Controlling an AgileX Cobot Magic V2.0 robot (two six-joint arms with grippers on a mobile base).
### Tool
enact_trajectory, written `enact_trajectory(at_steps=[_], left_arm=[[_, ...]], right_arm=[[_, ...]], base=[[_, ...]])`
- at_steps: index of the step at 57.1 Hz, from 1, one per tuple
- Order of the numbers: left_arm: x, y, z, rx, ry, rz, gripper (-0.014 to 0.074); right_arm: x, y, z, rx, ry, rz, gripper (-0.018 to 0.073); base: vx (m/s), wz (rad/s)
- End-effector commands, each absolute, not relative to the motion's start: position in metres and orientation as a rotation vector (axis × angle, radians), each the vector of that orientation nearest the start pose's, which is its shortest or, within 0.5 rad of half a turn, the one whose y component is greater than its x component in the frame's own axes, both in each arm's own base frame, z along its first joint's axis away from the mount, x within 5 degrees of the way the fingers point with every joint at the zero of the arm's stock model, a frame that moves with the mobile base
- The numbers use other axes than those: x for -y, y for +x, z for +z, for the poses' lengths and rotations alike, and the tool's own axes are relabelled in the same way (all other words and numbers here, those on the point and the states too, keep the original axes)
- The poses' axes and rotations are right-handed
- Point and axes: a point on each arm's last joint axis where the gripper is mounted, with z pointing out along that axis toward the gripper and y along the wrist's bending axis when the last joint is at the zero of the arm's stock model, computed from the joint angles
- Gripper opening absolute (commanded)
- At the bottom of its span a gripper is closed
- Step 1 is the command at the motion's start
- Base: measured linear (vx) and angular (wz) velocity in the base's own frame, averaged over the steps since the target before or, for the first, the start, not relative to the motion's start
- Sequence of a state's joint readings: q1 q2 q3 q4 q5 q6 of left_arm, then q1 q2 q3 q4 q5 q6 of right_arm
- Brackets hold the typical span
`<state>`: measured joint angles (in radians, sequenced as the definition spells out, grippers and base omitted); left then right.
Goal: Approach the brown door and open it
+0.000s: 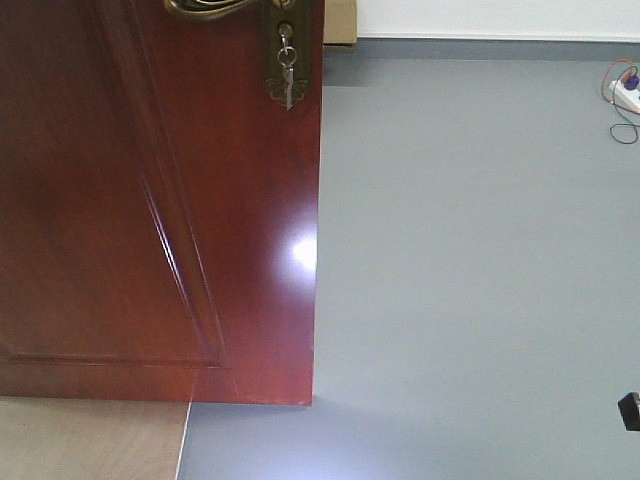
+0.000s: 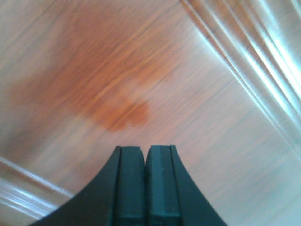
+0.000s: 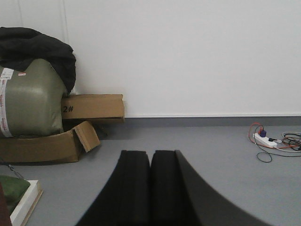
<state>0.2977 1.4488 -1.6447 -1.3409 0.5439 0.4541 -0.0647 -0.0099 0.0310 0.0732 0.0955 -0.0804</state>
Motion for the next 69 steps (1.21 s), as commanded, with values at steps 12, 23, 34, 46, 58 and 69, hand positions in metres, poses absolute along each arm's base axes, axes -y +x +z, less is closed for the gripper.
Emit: enact_trajectory(at_steps=[12,23,34,46,58,69], left_arm=[[-0.03,0.251,0.549,-1.47,-0.125,-0.405,-0.0003],[-0.021,0.225,0.518,-1.494,-0.091,-0.191,-0.0003],[-0.009,0.197,0.455,-1.455,-0.087,-0.067,-0.0003],[-0.005,0.148,0.386,-1.354,-0.115,-0.034,-0.0003],[-0.001,0.108,0.323,-1.402,-0.111,-0.116,-0.0003],[0.001,0.078,0.3,-1.484,-0.091,-0.116,-0.0003]], right_arm=[[0.004,0.056,0.201,-1.516,0.034,-0.067,0.0],[0.004,0.056,0.201,-1.516,0.034,-0.067,0.0],[0.004,0.056,0.201,-1.516,0.034,-0.067,0.0],[0.004,0.056,0.201,-1.516,0.034,-0.067,0.0],[0.004,0.056,0.201,-1.516,0.034,-0.067,0.0],[0.004,0.056,0.201,-1.516,0.034,-0.067,0.0]], base=[[0.0,0.0],[0.0,0.0],[0.0,0.0],[0.0,0.0],[0.0,0.0],[0.0,0.0]])
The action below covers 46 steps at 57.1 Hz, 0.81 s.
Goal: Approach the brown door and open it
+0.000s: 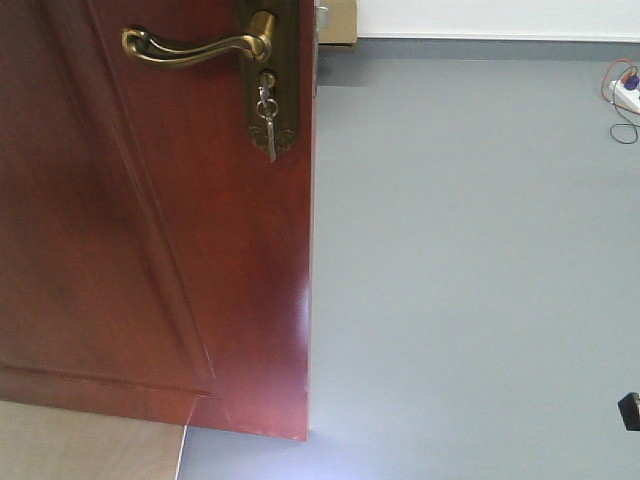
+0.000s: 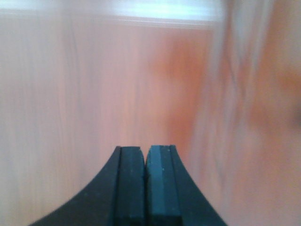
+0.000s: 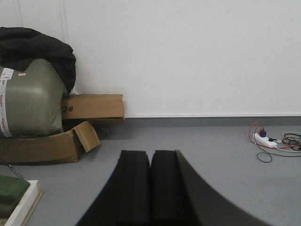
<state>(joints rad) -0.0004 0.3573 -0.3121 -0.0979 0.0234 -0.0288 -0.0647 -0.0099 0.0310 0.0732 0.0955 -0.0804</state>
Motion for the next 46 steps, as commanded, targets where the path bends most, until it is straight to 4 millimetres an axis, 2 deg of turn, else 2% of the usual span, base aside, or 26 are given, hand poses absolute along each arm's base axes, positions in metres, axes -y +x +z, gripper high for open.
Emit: enact_trajectory(at_steps=[1,10,24,46], left_arm=[[0.001,0.076,0.298,-1.489,-0.09,-0.116,-0.0003],[0.001,0.063,0.27,-1.511,-0.076,-0.102,-0.0003],[0.001,0.059,0.214,-1.47,-0.022,-0.039,-0.0003],[0.005,0.054,0.211,-1.47,0.029,-0.107,-0.0003]], right_arm=[[0.004,0.056,0.201,-1.516,0.034,-0.067,0.0],[0.004,0.056,0.201,-1.516,0.034,-0.067,0.0],[0.004,0.056,0.201,-1.516,0.034,-0.067,0.0],[0.004,0.056,0.201,-1.516,0.034,-0.067,0.0]], base=[[0.0,0.0],[0.0,0.0],[0.0,0.0],[0.0,0.0]])
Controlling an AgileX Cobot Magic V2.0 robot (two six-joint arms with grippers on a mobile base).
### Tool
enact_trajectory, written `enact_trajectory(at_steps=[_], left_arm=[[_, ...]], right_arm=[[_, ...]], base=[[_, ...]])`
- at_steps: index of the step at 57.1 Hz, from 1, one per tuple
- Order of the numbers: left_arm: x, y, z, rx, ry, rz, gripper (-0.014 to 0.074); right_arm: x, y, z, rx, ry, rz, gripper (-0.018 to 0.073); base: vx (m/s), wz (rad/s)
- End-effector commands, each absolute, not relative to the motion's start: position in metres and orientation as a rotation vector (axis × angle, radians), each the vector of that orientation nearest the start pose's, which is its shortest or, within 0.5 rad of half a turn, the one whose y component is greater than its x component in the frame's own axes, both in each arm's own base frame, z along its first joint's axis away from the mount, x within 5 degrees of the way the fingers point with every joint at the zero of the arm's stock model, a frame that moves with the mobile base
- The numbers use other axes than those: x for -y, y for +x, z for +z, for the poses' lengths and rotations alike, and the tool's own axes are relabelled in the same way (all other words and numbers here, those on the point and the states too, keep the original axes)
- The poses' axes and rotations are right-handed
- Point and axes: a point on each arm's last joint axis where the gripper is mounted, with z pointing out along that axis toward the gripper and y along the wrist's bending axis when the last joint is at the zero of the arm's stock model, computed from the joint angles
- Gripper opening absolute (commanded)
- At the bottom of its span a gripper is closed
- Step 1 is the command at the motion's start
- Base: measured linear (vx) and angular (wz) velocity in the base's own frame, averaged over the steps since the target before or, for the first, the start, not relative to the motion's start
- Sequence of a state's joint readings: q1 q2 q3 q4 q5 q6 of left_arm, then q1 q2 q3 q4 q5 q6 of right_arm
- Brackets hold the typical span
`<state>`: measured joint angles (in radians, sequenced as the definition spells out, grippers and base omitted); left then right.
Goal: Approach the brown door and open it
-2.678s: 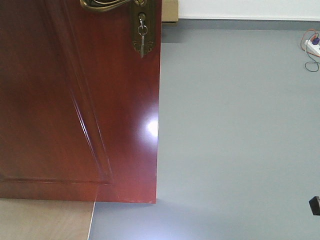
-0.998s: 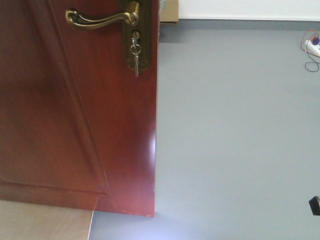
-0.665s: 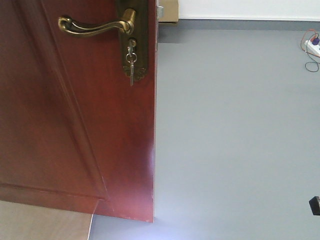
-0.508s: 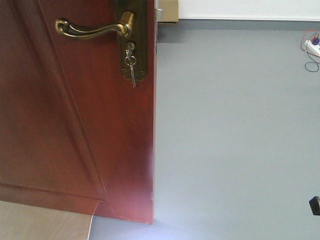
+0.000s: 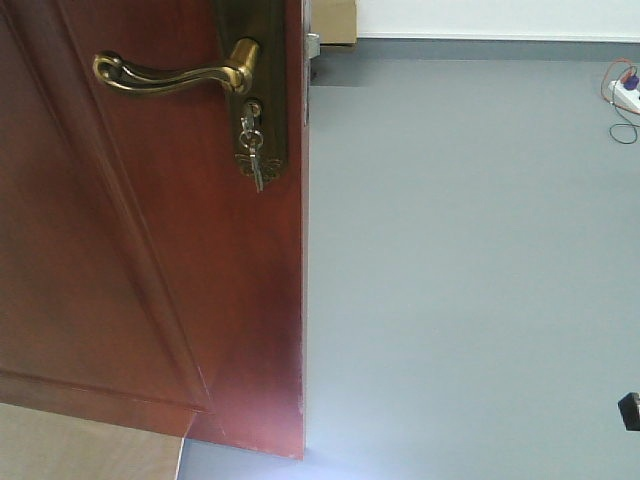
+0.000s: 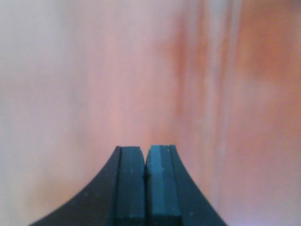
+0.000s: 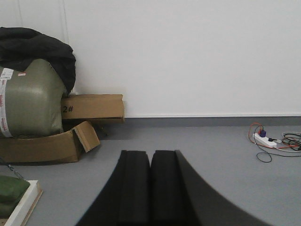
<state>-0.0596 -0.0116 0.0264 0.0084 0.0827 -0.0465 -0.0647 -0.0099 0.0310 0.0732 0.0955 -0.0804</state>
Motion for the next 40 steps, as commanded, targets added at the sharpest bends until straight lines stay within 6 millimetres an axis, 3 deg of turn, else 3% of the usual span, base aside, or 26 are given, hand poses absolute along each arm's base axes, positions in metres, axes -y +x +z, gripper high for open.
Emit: enact_trajectory(at_steps=[1,40], left_arm=[[0.0049,0.0543,0.2111,-1.47,0.033,-0.11,-0.0003],[0.0048,0.0543,0.2111,-1.47,0.03,-0.11,-0.0003]], right_arm=[[0.0035,0.056,0.2006,-1.516,0.034,-0.067,0.0],[0.0035,0.056,0.2006,-1.516,0.034,-0.067,0.0]], base=[[0.0,0.0],[0.0,0.0]])
